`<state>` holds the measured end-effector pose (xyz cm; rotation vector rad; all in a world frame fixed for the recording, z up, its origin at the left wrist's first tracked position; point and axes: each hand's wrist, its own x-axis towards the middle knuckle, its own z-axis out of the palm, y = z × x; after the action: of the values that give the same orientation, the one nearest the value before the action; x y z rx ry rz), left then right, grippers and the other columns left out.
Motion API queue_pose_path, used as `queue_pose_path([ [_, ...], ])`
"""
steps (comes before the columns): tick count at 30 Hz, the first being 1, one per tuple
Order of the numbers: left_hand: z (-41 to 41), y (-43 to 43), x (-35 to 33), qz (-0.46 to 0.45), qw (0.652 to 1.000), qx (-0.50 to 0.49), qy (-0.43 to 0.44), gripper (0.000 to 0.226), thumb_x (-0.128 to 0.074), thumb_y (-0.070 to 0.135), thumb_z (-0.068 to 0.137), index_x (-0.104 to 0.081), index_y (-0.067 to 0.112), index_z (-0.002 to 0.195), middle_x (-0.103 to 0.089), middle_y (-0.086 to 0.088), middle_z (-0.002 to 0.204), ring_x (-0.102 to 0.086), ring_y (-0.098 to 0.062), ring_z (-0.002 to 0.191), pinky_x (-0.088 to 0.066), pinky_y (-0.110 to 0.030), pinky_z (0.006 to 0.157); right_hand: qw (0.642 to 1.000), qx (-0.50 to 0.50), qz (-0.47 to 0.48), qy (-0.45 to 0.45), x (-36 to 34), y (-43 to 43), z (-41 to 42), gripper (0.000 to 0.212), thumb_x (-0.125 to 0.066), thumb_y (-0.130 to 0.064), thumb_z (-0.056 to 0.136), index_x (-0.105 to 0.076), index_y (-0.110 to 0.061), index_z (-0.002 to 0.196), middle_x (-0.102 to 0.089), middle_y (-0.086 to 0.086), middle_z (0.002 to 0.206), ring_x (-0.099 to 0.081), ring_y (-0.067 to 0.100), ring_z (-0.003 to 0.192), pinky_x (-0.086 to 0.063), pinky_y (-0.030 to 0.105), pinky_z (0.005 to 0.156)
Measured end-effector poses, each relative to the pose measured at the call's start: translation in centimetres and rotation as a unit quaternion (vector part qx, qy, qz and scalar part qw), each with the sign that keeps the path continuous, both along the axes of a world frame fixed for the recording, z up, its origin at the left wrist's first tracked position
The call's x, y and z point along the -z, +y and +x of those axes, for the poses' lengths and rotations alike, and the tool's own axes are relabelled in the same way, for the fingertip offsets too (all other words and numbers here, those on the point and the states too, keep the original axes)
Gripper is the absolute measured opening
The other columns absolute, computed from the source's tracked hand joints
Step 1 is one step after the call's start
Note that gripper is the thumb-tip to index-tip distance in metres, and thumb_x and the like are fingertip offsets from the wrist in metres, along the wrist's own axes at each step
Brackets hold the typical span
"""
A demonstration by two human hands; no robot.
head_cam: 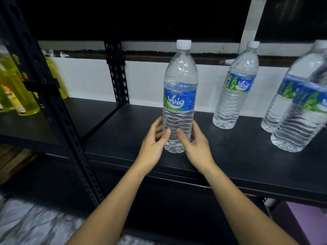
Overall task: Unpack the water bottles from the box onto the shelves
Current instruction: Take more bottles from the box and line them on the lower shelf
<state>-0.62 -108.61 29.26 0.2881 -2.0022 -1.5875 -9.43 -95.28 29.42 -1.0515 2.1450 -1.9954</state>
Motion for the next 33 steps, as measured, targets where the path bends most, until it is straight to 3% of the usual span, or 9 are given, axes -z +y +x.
queue_pose_path([
  [7,-0.2,-0.3,-0.6,-0.059,0.998,0.005,-0.019,0.059,-0.079,0.049,0.083,-0.06,0.037,0.138,-0.065,0.007,0.127,-0.068,-0.004,0.108,-0.054,-0.032,0.101,0.997,-0.069,0.021,-0.02,-0.3,2.8,-1.7,0.04,-0.066,-0.032,0.099,-0.058,-0.026,0.138,-0.073,-0.008,0.126,-0.068,0.012,0.121,-0.049,0.046,0.111],
  [9,-0.4,0.2,-0.9,-0.063,0.998,0.014,-0.023,0.066,-0.079,0.061,0.072,-0.064,0.037,0.131,-0.068,0.007,0.123,-0.069,-0.005,0.106,-0.055,-0.032,0.099,0.996,-0.084,0.026,-0.026,-0.4,3.8,-2.1,0.045,-0.066,-0.033,0.098,-0.056,-0.023,0.141,-0.072,-0.007,0.131,-0.066,0.012,0.125,-0.048,0.04,0.111],
  [13,-1.1,1.5,-0.6,-0.051,0.998,0.025,-0.024,0.067,-0.08,0.064,0.065,-0.064,0.037,0.124,-0.069,0.007,0.117,-0.071,-0.009,0.103,-0.057,-0.035,0.096,0.995,-0.095,0.03,-0.025,-0.5,6.0,-2.5,0.05,-0.064,-0.032,0.095,-0.054,-0.022,0.143,-0.071,-0.009,0.132,-0.064,0.008,0.126,-0.05,0.024,0.105],
  [17,-2.4,3.4,-0.6,-0.053,0.997,0.056,-0.029,0.063,-0.087,0.055,0.069,-0.061,0.034,0.123,-0.07,0.004,0.113,-0.07,-0.011,0.103,-0.057,-0.032,0.093,0.995,-0.085,0.043,-0.018,-0.4,8.6,-3.6,0.051,-0.063,-0.032,0.095,-0.054,-0.019,0.144,-0.07,-0.01,0.132,-0.064,0.007,0.127,-0.049,0.024,0.108],
  [24,-5.1,7.6,-0.4,-0.047,0.994,0.098,-0.015,0.063,-0.087,0.026,0.079,-0.057,0.028,0.135,-0.063,0.003,0.118,-0.066,0.0,0.103,-0.055,-0.018,0.084,0.997,-0.06,0.043,-0.027,-0.1,13.0,-5.8,0.054,-0.061,-0.03,0.094,-0.051,-0.015,0.145,-0.069,-0.009,0.134,-0.063,0.008,0.128,-0.048,0.026,0.11],
  [26,-6.0,8.6,-0.2,-0.046,0.994,0.097,-0.007,0.067,-0.088,0.022,0.079,-0.057,0.028,0.137,-0.061,0.004,0.12,-0.065,0.003,0.102,-0.055,-0.017,0.083,0.998,-0.049,0.038,-0.031,0.3,13.9,-6.6,0.058,-0.064,-0.037,0.093,-0.049,-0.015,0.145,-0.068,-0.006,0.136,-0.062,0.01,0.13,-0.047,0.033,0.113],
  [30,-7.7,10.1,0.1,-0.045,0.994,0.095,0.001,0.07,-0.087,0.023,0.08,-0.055,0.027,0.142,-0.06,0.005,0.124,-0.065,0.002,0.106,-0.057,-0.019,0.086,0.999,-0.017,0.028,-0.04,0.4,15.1,-7.8,0.092,-0.074,-0.072,0.075,-0.044,-0.02,0.145,-0.066,-0.004,0.14,-0.062,0.01,0.13,-0.046,0.035,0.111],
  [33,-8.9,10.8,0.1,-0.039,0.995,0.095,0.0,0.066,-0.084,0.02,0.083,-0.054,0.024,0.142,-0.06,0.003,0.128,-0.065,-0.001,0.109,-0.057,-0.02,0.09,0.999,0.025,0.032,-0.028,0.6,15.2,-8.6,0.089,-0.072,-0.079,0.07,-0.044,-0.028,0.139,-0.067,-0.008,0.136,-0.065,0.008,0.124,-0.049,0.033,0.105],
])
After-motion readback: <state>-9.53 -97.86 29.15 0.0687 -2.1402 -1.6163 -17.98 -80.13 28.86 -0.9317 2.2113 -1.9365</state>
